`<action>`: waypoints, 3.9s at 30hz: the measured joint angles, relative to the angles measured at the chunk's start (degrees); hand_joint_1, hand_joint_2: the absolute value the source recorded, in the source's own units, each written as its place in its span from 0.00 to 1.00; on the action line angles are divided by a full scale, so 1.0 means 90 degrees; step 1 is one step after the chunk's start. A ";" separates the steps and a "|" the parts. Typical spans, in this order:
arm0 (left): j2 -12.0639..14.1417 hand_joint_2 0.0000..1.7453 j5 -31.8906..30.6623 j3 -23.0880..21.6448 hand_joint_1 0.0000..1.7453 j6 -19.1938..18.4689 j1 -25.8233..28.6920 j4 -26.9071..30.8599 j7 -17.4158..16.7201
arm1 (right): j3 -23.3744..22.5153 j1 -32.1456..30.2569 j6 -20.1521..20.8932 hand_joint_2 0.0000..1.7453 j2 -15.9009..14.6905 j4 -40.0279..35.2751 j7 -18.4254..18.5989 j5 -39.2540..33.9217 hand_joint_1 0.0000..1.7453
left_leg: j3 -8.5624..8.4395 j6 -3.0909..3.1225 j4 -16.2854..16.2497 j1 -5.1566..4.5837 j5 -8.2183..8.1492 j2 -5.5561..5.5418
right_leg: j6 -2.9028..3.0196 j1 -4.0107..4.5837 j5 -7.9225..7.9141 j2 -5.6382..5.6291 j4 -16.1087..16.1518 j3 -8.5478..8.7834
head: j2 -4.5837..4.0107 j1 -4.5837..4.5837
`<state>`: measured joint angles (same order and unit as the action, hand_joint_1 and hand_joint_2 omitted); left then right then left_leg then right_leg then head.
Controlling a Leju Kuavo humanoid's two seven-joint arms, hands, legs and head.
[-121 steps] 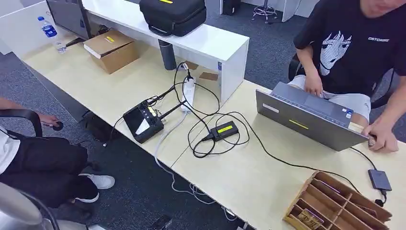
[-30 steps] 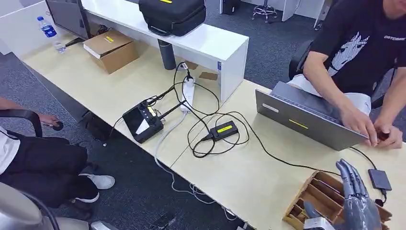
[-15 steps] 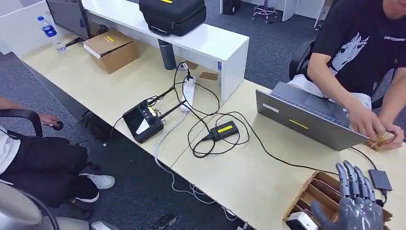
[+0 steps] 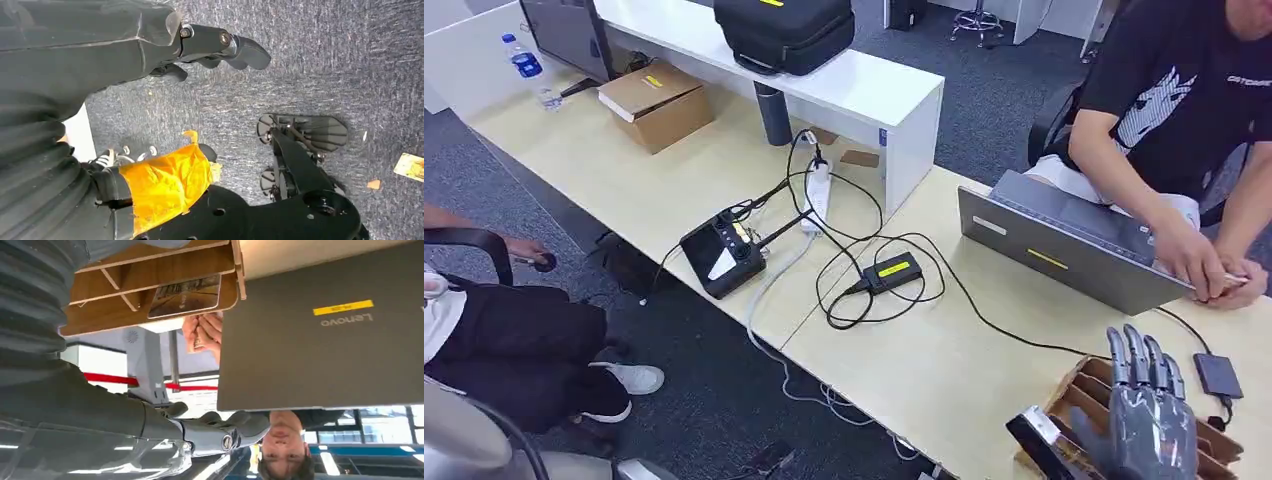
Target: Pass the card to the sensor for recognition and then transmit it.
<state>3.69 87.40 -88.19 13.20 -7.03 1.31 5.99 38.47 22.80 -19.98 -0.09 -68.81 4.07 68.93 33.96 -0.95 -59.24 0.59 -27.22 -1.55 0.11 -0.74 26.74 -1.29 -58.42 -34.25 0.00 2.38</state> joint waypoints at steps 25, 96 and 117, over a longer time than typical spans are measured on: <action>-0.0005 1.00 0.0000 -0.0005 0.00 0.0010 -0.0032 0.0000 -0.0044 | -0.0151 0.0241 0.0000 1.00 0.0066 0.0695 0.0209 0.0216 0.80 | -0.0001 0.0000 0.0000 0.0000 0.0000 0.0000 | 0.0000 0.0000 0.0000 -0.0001 0.0000 -0.0001 | 0.0000 0.0000; -0.0058 1.00 -0.0359 -0.0007 0.00 0.0160 -0.0344 0.0019 -0.0105 | -0.0882 0.1734 0.0197 1.00 0.0461 0.0406 -0.0221 -0.0794 0.52 | 0.0002 -0.0006 -0.0001 0.0001 0.0011 -0.0002 | 0.0009 0.0001 -0.0009 0.0001 -0.0002 -0.0004 | 0.0000 -0.0002; -0.0068 1.00 -0.0196 -0.0007 0.00 0.0160 -0.0262 0.0019 -0.0034 | -0.0891 0.1481 0.0087 1.00 0.0461 -0.0352 -0.0520 -0.1566 0.00 | 0.0000 -0.0008 0.0000 0.0002 0.0009 0.0001 | 0.0009 0.0001 -0.0008 -0.0002 -0.0002 -0.0007 | 0.0000 0.0000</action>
<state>3.08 85.64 -88.26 14.64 -9.39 1.49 5.68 30.45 36.14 -19.19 4.07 -71.98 -0.61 54.84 33.96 -1.03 -59.25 0.60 -27.14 -1.54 0.19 -0.73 26.67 -1.31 -58.44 -34.30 0.00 2.38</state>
